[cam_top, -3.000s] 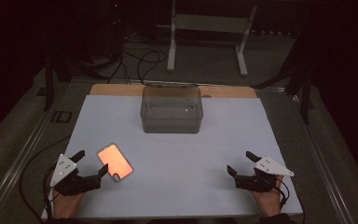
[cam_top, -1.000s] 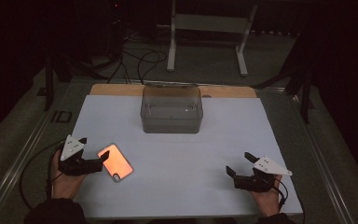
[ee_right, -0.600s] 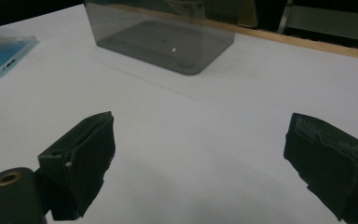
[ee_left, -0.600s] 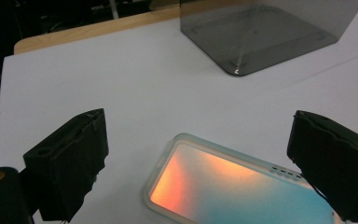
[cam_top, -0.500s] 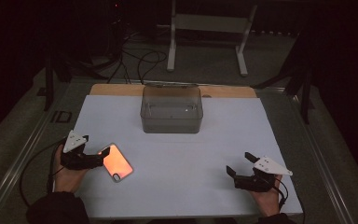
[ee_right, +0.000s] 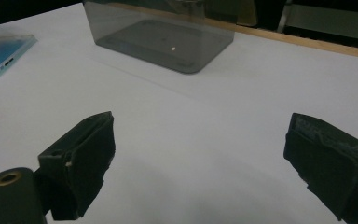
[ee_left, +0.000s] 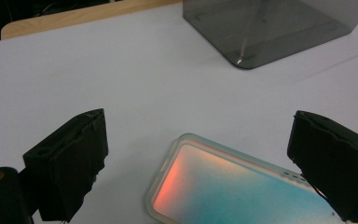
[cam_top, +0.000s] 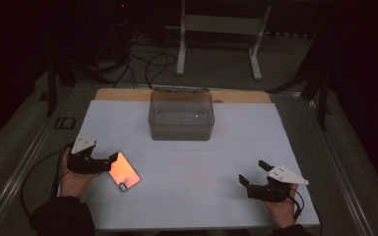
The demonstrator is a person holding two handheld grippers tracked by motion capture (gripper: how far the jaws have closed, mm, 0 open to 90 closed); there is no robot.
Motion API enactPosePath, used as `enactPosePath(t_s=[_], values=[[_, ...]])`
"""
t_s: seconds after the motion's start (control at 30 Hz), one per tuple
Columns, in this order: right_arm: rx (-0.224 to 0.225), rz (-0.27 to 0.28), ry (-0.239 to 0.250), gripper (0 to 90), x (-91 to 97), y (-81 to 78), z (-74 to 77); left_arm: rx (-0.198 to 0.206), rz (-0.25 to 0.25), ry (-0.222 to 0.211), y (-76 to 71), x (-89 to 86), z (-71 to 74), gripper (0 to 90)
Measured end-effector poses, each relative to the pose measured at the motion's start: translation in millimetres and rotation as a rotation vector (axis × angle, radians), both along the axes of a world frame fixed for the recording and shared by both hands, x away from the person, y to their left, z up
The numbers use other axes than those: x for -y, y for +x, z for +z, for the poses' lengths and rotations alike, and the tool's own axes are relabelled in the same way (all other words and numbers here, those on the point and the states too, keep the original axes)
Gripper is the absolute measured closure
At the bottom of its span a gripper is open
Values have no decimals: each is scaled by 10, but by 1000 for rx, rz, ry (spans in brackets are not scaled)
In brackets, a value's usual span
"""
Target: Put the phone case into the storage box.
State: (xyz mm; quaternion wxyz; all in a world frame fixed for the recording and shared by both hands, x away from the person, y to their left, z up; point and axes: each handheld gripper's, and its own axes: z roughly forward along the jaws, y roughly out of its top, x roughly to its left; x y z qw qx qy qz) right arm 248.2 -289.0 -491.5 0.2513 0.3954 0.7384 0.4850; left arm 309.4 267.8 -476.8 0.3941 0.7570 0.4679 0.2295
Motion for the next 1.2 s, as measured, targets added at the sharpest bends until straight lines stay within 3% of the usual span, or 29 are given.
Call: enactPosePath(t_s=[0.5,0.67,1.03,1.2], values=[[-1,-4,-4,91,5,6,-3,-51,10,9,122,-14,-59,74],[-2,-5,-4,91,6,6,-4,-54,9,34,155,28,-69,81],[-2,-7,-3,91,10,4,0,-66,33,65,197,45,-184,156],[-2,-6,-6,91,8,5,-1,-82,40,76,203,2,-237,234]])
